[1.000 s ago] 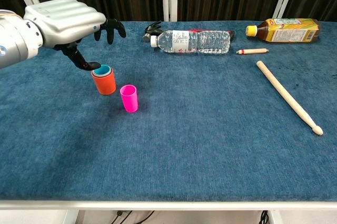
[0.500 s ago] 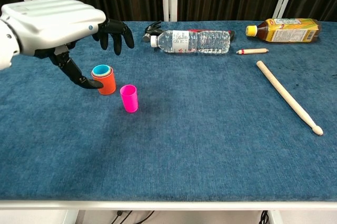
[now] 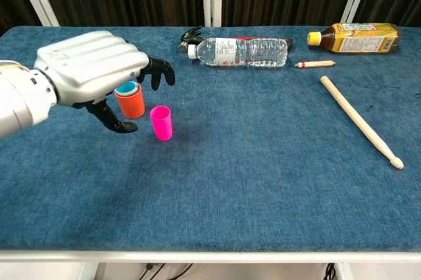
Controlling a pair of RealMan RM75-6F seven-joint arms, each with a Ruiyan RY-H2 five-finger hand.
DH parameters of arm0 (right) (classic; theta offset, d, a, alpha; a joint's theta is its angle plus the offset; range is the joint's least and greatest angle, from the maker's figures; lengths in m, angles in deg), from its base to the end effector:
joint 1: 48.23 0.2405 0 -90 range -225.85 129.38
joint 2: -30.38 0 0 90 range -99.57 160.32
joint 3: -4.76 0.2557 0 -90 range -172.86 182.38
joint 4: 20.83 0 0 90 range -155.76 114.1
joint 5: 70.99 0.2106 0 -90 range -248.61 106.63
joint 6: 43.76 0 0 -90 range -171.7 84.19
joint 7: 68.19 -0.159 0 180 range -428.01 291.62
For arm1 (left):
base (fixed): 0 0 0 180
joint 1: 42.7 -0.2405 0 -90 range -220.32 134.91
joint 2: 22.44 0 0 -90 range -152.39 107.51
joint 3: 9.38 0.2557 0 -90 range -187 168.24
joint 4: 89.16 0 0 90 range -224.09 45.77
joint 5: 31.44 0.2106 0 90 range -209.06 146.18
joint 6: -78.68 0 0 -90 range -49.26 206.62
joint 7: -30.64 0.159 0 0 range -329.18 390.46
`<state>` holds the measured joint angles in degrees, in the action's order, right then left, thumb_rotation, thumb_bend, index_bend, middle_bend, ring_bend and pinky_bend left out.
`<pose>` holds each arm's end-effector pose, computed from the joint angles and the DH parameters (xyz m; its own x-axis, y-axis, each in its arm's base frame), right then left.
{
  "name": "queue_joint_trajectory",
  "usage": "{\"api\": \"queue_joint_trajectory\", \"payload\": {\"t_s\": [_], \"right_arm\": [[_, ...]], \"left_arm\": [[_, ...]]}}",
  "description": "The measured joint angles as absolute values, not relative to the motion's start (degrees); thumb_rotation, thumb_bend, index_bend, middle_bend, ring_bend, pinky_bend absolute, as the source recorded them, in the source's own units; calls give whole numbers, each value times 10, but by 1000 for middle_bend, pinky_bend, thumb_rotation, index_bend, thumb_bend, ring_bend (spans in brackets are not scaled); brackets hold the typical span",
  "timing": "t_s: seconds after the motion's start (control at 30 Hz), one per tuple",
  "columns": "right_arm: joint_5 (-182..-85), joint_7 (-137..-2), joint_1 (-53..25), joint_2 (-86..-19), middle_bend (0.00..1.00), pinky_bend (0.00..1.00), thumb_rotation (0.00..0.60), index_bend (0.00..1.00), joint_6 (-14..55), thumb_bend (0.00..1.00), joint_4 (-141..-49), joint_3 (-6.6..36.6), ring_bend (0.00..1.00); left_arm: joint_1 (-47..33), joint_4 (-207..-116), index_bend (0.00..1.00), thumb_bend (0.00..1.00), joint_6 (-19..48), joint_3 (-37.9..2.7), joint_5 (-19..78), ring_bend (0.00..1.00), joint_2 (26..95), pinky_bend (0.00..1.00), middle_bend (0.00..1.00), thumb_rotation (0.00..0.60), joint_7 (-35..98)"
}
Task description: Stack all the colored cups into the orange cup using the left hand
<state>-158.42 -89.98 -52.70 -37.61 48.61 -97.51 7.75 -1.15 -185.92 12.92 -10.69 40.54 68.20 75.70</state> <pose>-0.3697 -0.1404 0.1819 0.2414 0.0879 0.9664 -0.9679 0.0943 0.2332 -0.1024 0.2835 -0.0385 0.6881 0.0294 0.7250 0.5975 -0.5899 -0.5431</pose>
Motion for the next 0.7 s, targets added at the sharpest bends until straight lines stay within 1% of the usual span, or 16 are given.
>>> {"api": "queue_joint_trajectory", "payload": {"t_s": [0.4, 0.6, 0.7], "right_arm": [[-1583, -907, -526, -378, 0, 0, 600, 0, 482, 216, -968, 76, 0], [-1578, -913, -527, -380, 0, 0, 600, 0, 480, 216, -960, 78, 0], [-1576, -914, -525, -381, 0, 0, 600, 0, 476, 216, -959, 78, 0]], "left_arm": [[0, -1824, 281, 198, 164, -119, 388, 325, 710, 313, 330, 600, 754], [0, -1801, 336, 228, 166, -120, 387, 352, 718, 321, 362, 600, 760], [1, -1795, 349, 232, 168, -119, 391, 358, 721, 320, 369, 600, 760]]}}
